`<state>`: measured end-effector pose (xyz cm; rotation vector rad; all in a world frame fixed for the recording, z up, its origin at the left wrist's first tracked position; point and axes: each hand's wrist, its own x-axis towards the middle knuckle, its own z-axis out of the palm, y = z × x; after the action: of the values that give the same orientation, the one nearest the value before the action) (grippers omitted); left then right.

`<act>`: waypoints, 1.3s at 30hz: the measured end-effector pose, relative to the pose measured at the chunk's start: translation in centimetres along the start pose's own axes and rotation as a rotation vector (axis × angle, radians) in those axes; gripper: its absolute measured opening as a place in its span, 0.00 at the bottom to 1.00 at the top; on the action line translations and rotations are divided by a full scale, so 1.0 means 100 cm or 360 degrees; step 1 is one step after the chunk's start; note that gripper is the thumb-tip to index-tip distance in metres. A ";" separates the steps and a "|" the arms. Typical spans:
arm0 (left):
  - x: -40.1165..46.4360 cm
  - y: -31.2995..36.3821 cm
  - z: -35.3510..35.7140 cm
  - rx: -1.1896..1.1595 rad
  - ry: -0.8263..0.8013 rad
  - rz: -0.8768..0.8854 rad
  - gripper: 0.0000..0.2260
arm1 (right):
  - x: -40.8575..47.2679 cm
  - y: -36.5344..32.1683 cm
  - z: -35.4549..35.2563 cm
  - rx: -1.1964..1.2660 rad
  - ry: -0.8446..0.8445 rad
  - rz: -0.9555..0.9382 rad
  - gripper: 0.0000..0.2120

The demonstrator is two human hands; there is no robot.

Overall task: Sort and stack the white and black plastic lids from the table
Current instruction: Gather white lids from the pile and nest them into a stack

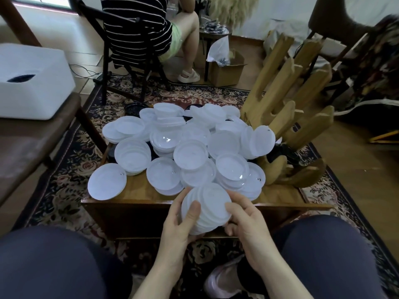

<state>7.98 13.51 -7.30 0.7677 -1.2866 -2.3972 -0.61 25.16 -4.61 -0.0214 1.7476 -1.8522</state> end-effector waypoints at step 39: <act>0.007 0.037 -0.050 -0.0542 0.1026 0.0224 0.32 | 0.141 0.003 0.165 -0.1642 -0.0740 -0.1117 0.17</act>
<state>10.47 7.78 -6.63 1.1609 -0.6319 -1.9322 -5.59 4.26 -7.88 -1.4725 2.2599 -0.9424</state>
